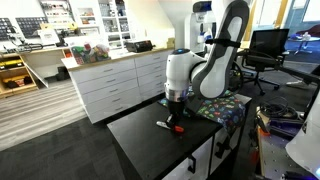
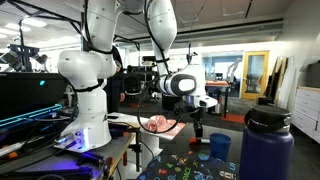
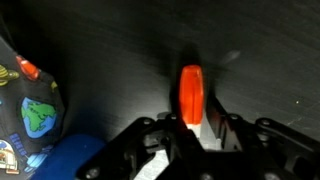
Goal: Pick up the pen from the table and put it in the blue cup.
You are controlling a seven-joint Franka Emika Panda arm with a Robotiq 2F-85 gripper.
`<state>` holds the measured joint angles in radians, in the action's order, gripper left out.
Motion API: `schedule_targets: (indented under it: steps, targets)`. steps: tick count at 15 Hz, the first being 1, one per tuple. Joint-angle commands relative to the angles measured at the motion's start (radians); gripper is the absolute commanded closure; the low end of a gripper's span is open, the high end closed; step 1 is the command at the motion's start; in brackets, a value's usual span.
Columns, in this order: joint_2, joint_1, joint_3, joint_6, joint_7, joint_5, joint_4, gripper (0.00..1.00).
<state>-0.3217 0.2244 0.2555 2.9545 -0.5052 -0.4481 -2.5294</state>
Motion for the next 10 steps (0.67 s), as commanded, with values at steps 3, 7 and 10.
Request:
schedule_targets:
  steps: [3, 7, 10]
  targets:
    - [0.003, 0.038, 0.034, -0.023, 0.024, 0.047, 0.003, 0.90]
    - [0.032, -0.119, -0.077, -0.052, 0.247, 0.338, 0.000, 0.91]
    - [0.061, -0.156, -0.097, -0.076, 0.317, 0.421, 0.002, 0.91]
